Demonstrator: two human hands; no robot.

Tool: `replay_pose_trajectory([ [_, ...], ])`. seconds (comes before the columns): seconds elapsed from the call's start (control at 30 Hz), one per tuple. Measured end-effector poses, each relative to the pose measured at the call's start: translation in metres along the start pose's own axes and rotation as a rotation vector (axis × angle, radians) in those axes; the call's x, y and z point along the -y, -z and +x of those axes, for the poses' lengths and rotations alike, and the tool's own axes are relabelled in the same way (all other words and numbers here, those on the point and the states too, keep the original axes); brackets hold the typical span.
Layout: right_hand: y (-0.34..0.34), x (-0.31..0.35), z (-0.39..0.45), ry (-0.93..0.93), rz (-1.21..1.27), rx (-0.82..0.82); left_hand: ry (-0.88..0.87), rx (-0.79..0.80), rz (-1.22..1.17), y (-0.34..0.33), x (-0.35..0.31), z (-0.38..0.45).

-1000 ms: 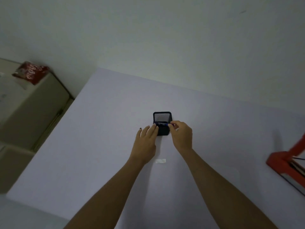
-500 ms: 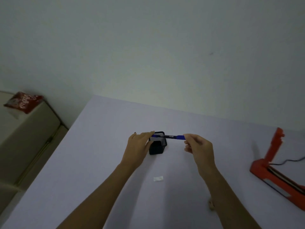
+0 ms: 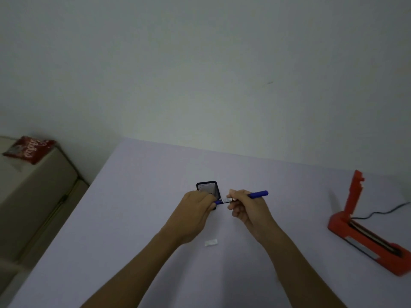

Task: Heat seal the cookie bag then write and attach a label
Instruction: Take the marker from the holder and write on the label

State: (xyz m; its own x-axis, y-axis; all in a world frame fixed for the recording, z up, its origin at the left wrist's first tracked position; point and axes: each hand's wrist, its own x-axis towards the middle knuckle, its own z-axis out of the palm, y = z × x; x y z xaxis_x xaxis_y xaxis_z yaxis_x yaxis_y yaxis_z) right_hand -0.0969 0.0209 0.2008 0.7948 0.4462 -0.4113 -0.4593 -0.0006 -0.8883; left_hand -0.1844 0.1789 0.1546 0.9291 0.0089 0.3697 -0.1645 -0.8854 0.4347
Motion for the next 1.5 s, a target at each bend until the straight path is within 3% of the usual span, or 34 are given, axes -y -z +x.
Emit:
replay_pose_trajectory([
  [0.13, 0.007, 0.003, -0.001, 0.018, -0.055, 0.049, 0.2, 0.166, -0.334, 0.007, -0.009, -0.006],
  [0.3, 0.007, -0.002, -0.002, -0.023, -0.073, 0.086, 0.366, 0.182, -0.653, 0.005, -0.018, -0.01],
  [0.37, 0.018, 0.0, 0.002, -0.045, 0.061, 0.043, 0.435, 0.149, -0.784, 0.006, -0.017, -0.014],
  [0.43, 0.052, 0.011, 0.009, -0.029, 0.355, -0.105, 0.583, 0.006, -0.896, 0.014, 0.007, -0.031],
  [0.47, 0.074, 0.019, 0.012, 0.02, 0.407, -0.181, 0.655, -0.075, -0.891, 0.02, 0.025, -0.044],
  [0.53, 0.108, 0.026, 0.012, 0.108, 0.237, -0.258, 0.784, -0.143, -0.791, 0.025, 0.059, -0.073],
  [0.67, 0.096, -0.03, 0.012, 0.104, -0.301, -0.095, 0.875, -0.002, -0.517, -0.01, 0.079, -0.089],
  [0.8, 0.066, -0.126, 0.011, 0.306, -0.902, 0.001, 0.913, 0.095, -0.37, -0.068, 0.089, -0.08],
  [0.93, 0.056, -0.185, 0.014, 0.281, -1.245, 0.113, 1.016, 0.107, -0.263, -0.101, 0.097, -0.078],
  [1.1, 0.054, -0.219, 0.02, 0.37, -1.402, 0.209, 1.054, 0.09, -0.16, -0.116, 0.112, -0.078],
  [1.4, 0.061, -0.242, 0.03, 0.462, -1.402, 0.23, 1.041, 0.04, -0.116, -0.124, 0.125, -0.075],
  [1.5, 0.063, -0.248, 0.032, 0.463, -1.407, 0.232, 1.032, -0.057, -0.132, -0.124, 0.115, -0.073],
])
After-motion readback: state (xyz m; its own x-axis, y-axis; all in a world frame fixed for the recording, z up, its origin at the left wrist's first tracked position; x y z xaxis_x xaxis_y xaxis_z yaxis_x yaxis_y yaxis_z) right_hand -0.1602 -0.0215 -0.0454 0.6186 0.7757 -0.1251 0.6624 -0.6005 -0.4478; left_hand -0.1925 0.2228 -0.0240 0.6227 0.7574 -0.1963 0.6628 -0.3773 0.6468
